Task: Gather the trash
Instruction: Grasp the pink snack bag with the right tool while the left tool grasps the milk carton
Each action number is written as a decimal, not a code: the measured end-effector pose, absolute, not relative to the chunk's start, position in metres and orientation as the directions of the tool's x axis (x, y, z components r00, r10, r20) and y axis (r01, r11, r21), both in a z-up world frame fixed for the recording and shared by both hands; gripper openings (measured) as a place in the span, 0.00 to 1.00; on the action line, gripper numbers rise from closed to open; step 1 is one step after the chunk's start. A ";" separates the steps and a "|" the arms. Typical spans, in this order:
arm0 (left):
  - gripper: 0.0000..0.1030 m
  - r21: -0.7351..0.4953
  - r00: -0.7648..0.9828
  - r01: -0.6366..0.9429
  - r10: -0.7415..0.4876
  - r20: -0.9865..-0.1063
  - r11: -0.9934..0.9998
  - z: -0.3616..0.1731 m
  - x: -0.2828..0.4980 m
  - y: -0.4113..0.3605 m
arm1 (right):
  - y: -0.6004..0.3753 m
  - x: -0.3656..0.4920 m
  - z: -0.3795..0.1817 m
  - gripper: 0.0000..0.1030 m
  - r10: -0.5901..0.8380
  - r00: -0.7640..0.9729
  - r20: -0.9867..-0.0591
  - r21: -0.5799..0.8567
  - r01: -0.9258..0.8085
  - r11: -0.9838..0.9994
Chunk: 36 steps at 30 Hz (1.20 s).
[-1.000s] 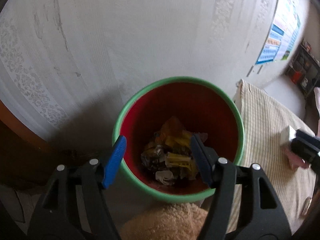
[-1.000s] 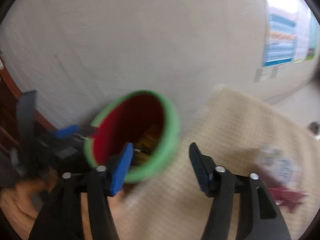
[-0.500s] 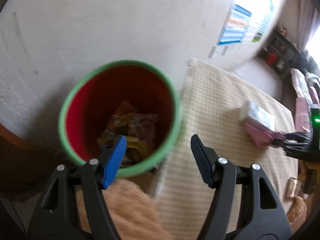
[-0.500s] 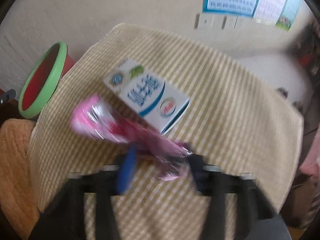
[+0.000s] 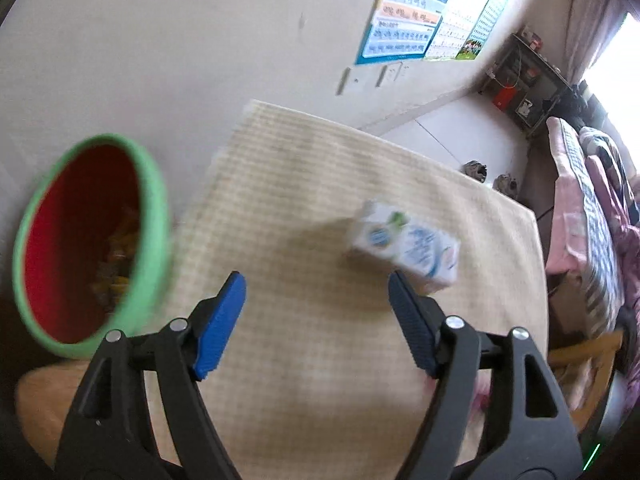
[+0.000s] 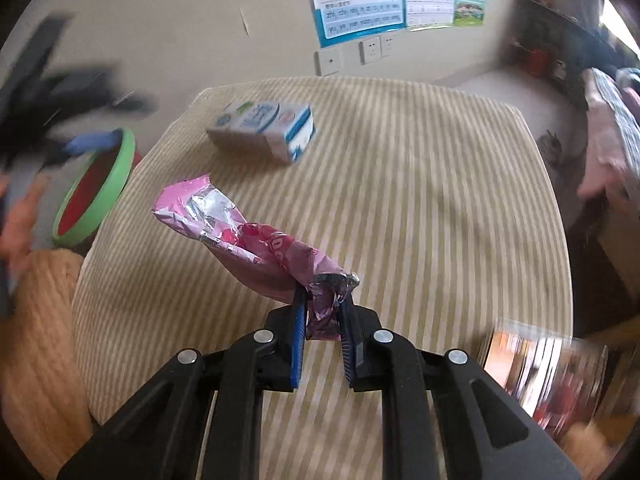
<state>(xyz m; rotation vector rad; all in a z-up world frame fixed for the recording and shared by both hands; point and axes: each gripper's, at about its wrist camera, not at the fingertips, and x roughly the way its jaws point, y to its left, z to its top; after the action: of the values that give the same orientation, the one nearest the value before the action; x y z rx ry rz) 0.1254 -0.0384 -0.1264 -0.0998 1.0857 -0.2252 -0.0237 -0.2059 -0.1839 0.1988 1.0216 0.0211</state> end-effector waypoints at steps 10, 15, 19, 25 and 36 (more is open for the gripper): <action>0.82 -0.123 0.403 -0.094 -0.075 -0.912 0.988 -0.160 0.174 -0.114 | -0.199 -0.043 -0.186 0.15 0.161 0.584 -0.795 0.207 0.012 0.978; 0.87 -0.132 0.307 -0.170 -0.074 -0.949 0.977 -0.184 0.185 -0.128 | -0.208 -0.051 -0.186 0.15 0.188 0.593 -0.783 0.252 0.027 0.967; 0.92 -0.105 0.293 -0.083 -0.076 -0.953 0.991 -0.190 0.186 -0.150 | -0.212 -0.050 -0.189 0.15 0.205 0.592 -0.779 0.275 0.030 0.961; 0.63 -0.148 0.291 0.020 -0.147 -0.945 0.989 -0.180 0.178 -0.154 | -0.215 -0.050 -0.189 0.16 0.208 0.588 -0.781 0.285 0.039 0.958; 0.20 -0.190 0.251 0.092 -0.207 -0.946 0.978 -0.171 0.180 -0.117 | -0.214 -0.050 -0.189 0.17 0.190 0.586 -0.788 0.266 0.045 0.963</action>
<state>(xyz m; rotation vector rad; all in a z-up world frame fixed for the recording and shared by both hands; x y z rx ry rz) 0.1800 -0.1167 -0.1711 -0.1024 1.3023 -0.2038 -0.0497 -0.2140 -0.1885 0.2701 0.9443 0.0861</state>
